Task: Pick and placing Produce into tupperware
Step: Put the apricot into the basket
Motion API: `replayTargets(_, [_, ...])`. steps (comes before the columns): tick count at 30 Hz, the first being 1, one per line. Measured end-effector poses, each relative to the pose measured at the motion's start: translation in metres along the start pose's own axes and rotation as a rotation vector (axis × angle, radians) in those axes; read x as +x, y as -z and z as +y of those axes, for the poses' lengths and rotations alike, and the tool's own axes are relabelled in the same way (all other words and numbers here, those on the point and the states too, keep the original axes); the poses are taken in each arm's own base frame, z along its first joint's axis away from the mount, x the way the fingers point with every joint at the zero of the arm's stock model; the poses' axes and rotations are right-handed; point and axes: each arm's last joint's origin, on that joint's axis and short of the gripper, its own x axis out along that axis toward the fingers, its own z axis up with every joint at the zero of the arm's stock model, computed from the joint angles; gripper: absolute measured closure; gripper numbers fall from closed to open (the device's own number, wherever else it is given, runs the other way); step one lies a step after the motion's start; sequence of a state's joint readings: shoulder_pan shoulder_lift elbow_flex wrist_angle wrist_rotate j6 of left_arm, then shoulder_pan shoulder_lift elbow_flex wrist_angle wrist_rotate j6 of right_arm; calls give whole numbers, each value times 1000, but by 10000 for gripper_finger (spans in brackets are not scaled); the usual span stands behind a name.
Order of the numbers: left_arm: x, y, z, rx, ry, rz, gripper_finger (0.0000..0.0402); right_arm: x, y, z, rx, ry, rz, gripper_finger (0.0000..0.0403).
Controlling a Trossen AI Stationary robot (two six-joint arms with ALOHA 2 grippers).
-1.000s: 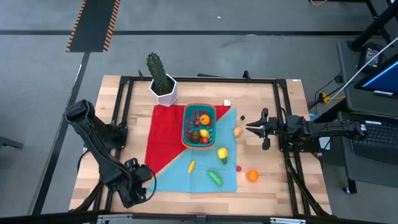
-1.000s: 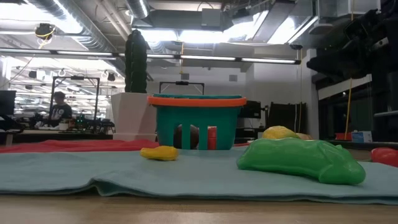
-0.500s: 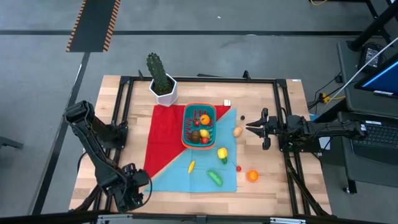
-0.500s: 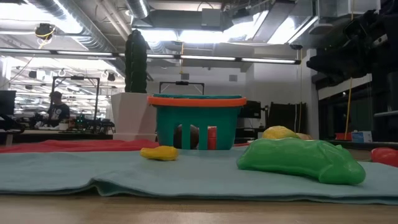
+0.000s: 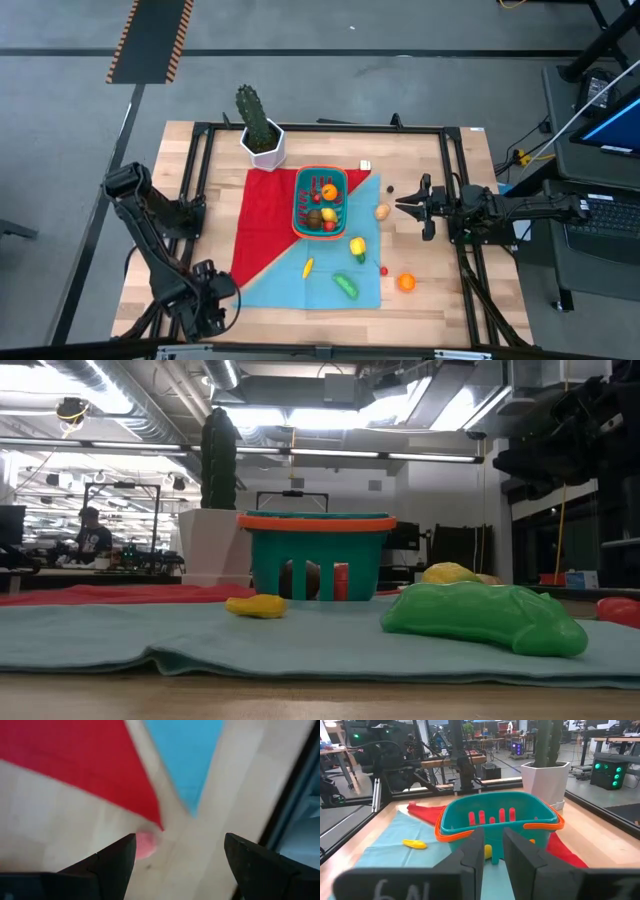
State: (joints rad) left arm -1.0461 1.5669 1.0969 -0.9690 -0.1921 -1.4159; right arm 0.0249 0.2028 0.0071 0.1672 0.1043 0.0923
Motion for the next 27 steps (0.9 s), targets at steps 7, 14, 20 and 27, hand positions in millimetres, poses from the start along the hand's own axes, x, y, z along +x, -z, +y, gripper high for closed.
replayTargets(7, [2,10,4,-54,-32,-8,112,0,1,0,-19,0,6,330])
replayTargets(14, [25,18,12,-100,-21,-9,114,0,1,0,-19,1,10,330])
replayTargets(20, [33,21,19,-95,-49,-1,114,0,1,0,-20,1,16,330])
replayTargets(27, [39,26,25,-113,-67,62,114,0,2,0,-20,1,16,330])
